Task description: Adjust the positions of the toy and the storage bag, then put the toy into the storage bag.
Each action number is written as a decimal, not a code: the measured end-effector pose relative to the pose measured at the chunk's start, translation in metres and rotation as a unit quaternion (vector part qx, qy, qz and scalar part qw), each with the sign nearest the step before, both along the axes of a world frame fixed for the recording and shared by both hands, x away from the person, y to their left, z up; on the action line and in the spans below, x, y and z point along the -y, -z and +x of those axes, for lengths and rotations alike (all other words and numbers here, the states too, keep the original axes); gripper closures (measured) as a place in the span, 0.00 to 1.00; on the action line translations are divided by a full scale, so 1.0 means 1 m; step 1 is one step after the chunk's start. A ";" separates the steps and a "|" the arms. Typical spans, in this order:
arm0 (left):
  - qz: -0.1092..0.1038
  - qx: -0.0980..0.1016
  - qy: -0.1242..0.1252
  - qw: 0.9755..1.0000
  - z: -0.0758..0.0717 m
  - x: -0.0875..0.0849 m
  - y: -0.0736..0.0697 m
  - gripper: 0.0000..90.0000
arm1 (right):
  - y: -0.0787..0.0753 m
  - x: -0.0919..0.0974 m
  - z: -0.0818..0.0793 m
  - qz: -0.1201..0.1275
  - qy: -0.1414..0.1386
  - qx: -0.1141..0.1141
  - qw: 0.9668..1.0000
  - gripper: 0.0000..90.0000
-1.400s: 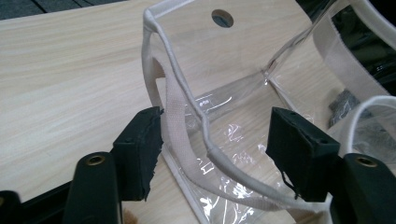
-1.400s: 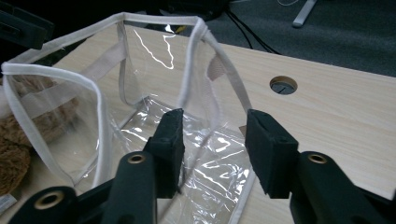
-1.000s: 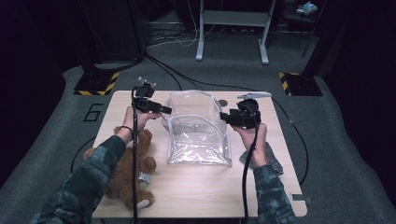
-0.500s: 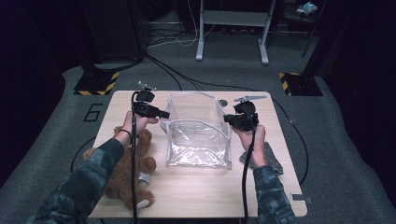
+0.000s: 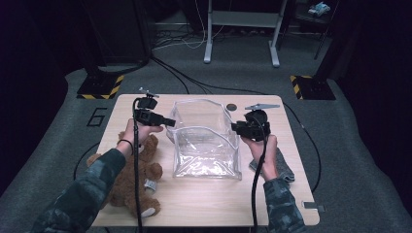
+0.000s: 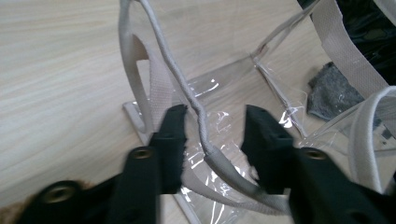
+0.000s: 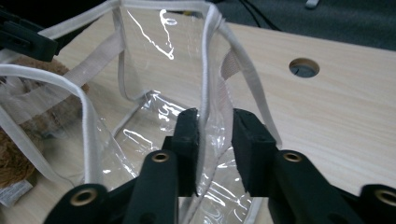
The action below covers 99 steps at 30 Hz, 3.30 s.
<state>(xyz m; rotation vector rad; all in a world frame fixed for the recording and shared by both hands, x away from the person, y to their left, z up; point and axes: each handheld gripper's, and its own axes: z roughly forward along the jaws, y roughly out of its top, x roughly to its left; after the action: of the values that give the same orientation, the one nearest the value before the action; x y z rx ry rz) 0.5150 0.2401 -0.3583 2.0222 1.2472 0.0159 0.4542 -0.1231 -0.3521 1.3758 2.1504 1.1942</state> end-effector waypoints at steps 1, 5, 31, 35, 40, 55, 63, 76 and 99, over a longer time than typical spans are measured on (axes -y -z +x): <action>0.005 0.005 -0.002 1.000 -0.002 -0.002 -0.002 0.51 | -0.001 0.003 -0.002 0.001 0.006 0.003 1.000 0.64; 0.013 0.027 -0.010 0.999 -0.011 -0.013 -0.008 0.35 | -0.001 0.018 -0.013 0.010 0.019 0.017 1.000 0.44; 0.045 0.083 -0.109 0.990 -0.071 -0.085 0.006 0.06 | 0.136 0.110 -0.069 -0.051 0.126 -0.010 0.991 0.03; 0.053 0.086 -0.129 0.986 -0.079 -0.096 0.009 0.04 | 0.149 0.108 -0.073 -0.071 0.135 -0.009 0.988 0.02; 0.061 0.075 -0.143 0.985 -0.084 -0.102 0.018 0.02 | 0.160 0.107 -0.077 -0.097 0.138 -0.005 0.986 0.02; 0.113 0.060 -0.159 0.979 -0.101 -0.089 0.049 0.00 | 0.175 0.112 -0.082 -0.079 0.146 0.005 0.986 0.03; 0.140 0.037 -0.176 0.974 -0.096 -0.085 0.075 0.00 | 0.176 0.108 -0.082 -0.095 0.149 0.007 0.984 0.03; 0.182 0.012 -0.168 0.969 -0.090 -0.077 0.110 0.00 | 0.176 0.108 -0.082 -0.097 0.156 0.006 0.983 0.05; 0.153 0.031 -0.150 0.976 -0.096 -0.089 0.111 0.45 | 0.176 0.108 -0.081 -0.099 0.156 0.005 0.983 0.05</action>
<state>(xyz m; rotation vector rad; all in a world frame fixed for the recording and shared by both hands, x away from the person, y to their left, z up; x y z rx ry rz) 0.4186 0.3293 -0.4690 2.0463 1.5761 0.4369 0.3729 -0.2313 -0.5284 1.5392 1.8973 0.8427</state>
